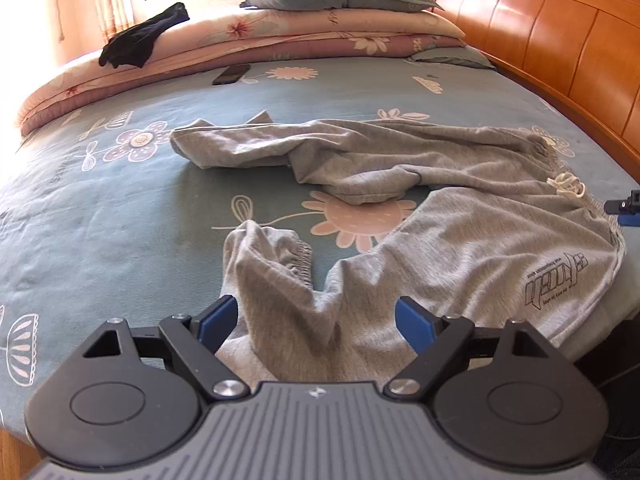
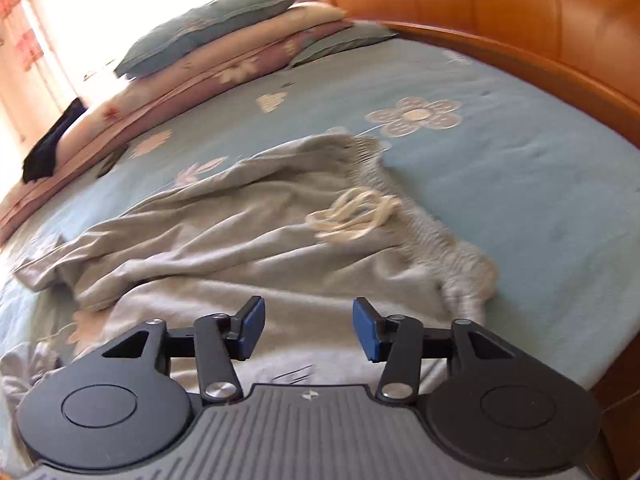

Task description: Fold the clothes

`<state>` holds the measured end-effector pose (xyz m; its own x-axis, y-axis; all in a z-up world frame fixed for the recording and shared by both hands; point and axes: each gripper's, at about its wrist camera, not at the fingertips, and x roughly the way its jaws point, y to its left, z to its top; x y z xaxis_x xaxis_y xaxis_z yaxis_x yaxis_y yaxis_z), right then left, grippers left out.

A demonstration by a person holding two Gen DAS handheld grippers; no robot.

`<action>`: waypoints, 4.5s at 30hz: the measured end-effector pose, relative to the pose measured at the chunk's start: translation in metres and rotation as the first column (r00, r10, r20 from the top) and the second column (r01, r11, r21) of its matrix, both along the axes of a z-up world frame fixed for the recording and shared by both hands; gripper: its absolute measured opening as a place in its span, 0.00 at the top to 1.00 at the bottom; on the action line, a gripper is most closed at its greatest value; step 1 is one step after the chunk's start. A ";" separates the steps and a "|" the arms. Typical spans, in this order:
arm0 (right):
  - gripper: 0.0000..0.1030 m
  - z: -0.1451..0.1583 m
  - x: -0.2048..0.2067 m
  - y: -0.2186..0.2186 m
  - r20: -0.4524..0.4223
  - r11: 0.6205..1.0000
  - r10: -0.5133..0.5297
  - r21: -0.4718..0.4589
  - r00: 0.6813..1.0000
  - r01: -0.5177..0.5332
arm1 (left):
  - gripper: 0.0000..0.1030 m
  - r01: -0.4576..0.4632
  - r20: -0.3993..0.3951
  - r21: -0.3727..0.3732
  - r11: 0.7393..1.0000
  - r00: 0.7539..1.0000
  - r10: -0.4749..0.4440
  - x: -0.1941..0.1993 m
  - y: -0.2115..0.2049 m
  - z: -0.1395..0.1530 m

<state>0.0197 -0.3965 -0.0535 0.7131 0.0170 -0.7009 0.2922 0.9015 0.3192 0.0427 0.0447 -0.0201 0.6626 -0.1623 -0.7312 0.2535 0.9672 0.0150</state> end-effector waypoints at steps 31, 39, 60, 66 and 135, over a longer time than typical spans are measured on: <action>0.13 -0.063 0.016 0.138 -0.114 0.907 0.407 -0.069 0.906 -0.416 | 0.14 -0.102 -0.006 -0.272 0.957 0.995 0.104 0.026 0.059 -0.029; 0.11 -0.062 0.015 0.133 -0.108 0.903 0.420 -0.049 0.901 -0.426 | 0.15 -0.030 -0.118 -0.273 0.961 0.993 -0.003 0.066 0.023 -0.059; 0.00 -0.064 0.002 0.101 -0.112 0.914 0.404 0.019 0.908 -0.405 | 0.14 0.219 0.014 -0.310 0.925 0.974 -0.225 0.048 -0.041 -0.037; 0.00 -0.066 -0.001 0.102 -0.101 0.915 0.402 0.006 0.910 -0.404 | 0.14 0.029 0.084 -0.223 0.974 0.996 -0.011 0.059 0.035 -0.022; 0.00 -0.066 0.000 0.112 -0.124 0.912 0.397 -0.059 0.909 -0.406 | 1.00 -0.075 0.189 -0.202 0.977 0.975 0.114 0.059 0.108 0.032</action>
